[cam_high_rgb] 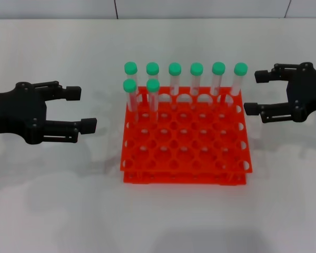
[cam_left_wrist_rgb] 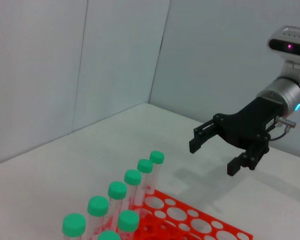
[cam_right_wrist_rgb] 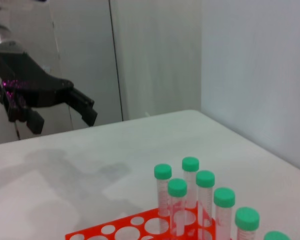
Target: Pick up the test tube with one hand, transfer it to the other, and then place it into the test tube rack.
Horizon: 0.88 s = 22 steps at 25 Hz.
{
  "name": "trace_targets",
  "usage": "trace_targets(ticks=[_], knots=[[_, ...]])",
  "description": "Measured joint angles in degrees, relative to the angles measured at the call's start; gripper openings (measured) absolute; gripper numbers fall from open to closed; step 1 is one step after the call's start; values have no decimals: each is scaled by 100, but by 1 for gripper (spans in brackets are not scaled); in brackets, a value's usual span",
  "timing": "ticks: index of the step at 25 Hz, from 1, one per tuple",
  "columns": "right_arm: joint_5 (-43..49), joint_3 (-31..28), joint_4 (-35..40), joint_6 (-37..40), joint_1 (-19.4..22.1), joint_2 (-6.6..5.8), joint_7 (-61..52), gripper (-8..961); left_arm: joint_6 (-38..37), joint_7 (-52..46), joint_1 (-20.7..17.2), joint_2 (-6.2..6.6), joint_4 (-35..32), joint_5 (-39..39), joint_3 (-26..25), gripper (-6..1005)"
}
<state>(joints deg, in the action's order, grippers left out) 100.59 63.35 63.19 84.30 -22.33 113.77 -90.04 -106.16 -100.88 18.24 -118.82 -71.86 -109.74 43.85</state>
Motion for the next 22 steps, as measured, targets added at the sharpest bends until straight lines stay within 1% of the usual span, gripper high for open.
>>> trace_targets(ticks=[9,16,22], knots=[[-20,-19,104,54,44,13,-10,800,-23,-26,-17,-1,6,6,-9,876],[-35,-258,135,316,53,31,-39,799,-28,-17,-43,-1,6,6,-9,875],[-39,-292,141,404,40,36,-35,798,-28,-26,-27,-1,6,6,-9,874]])
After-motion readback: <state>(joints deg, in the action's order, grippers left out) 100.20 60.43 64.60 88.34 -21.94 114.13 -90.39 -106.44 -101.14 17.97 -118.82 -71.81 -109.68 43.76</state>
